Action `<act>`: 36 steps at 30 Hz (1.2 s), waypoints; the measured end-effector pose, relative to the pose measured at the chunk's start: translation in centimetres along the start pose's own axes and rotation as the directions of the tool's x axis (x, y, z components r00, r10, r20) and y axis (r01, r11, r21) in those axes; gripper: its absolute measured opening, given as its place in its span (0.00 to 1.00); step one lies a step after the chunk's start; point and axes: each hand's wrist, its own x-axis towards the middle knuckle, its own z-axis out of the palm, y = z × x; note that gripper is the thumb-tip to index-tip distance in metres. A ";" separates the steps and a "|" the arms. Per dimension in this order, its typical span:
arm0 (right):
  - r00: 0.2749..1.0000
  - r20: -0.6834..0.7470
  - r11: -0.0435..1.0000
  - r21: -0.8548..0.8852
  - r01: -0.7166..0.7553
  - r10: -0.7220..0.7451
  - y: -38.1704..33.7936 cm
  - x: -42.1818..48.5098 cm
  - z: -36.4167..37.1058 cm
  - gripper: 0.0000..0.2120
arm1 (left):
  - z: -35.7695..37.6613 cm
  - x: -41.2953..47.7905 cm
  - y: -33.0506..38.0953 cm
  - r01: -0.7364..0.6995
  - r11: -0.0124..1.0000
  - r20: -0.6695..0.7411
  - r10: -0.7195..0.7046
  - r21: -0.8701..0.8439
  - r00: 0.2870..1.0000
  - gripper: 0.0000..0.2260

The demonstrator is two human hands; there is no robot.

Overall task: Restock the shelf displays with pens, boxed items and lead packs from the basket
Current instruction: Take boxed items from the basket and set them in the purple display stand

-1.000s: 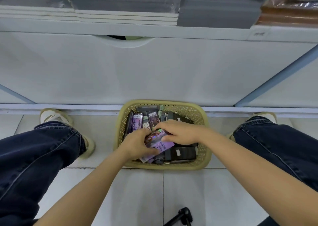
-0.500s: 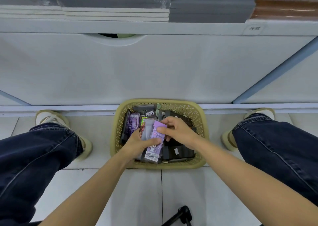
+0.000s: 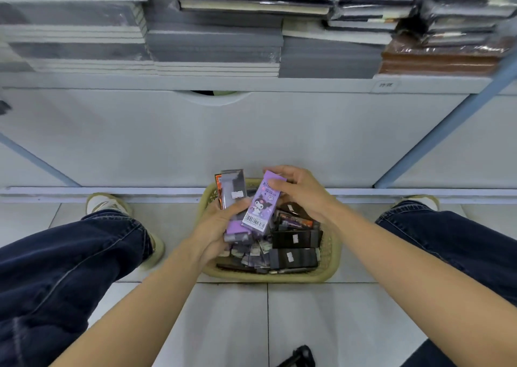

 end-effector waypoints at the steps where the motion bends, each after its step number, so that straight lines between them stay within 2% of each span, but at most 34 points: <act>1: 1.000 -0.002 1.000 -0.001 0.025 -0.025 -1.1 -0.3 0.1 0.13 | 0.4 -0.7 0.8 -0.010 1.000 -0.007 0.010 0.015 1.000 0.29; 2: 0.998 -0.015 0.998 -0.003 0.060 -0.060 -2.3 -0.7 0.3 0.12 | 0.8 -1.5 1.6 -0.020 0.999 0.000 0.020 0.040 1.000 0.32; 4: 0.989 -0.051 0.990 -0.042 0.134 -0.136 -4.8 -1.3 0.5 0.12 | 1.6 -3.0 3.3 -0.053 0.990 0.036 0.049 0.130 0.998 0.32; 7: 0.970 -0.068 0.969 -0.109 0.223 -0.231 -8.5 -2.7 1.0 0.12 | 2.8 -5.8 6.2 -0.129 0.958 0.058 0.119 0.254 0.991 0.27; 11: 0.968 -0.047 0.956 -0.173 0.236 -0.248 -13.5 -4.8 1.3 0.11 | 4.1 -9.6 10.6 -0.261 0.921 0.052 0.257 0.288 0.965 0.12; 15: 0.957 -0.003 0.929 -0.243 0.280 -0.289 -19.4 -7.5 2.1 0.11 | 5.3 -13.4 15.8 -0.353 0.855 0.031 0.369 0.380 0.929 0.10; 20: 0.836 -0.074 0.833 -0.169 0.526 -0.543 -27.2 -10.5 4.0 0.09 | 6.6 -17.6 22.3 -0.460 0.821 -0.032 0.498 0.337 0.866 0.11; 24: 0.743 -0.148 0.758 -0.122 0.641 -0.653 -32.0 -12.0 5.0 0.11 | 6.9 -20.2 26.7 -0.521 0.811 -0.050 0.551 0.265 0.833 0.09; 29: 0.646 -0.195 0.675 -0.218 0.705 -0.738 -36.0 -11.6 6.0 0.13 | 6.3 -21.6 30.5 -0.568 0.807 -0.027 0.578 0.161 0.815 0.03; 36: 0.549 -0.210 0.583 -0.408 0.703 -0.809 -40.5 -7.9 7.3 0.12 | 4.6 -20.1 34.3 -0.612 0.783 -0.037 0.618 0.110 0.785 0.03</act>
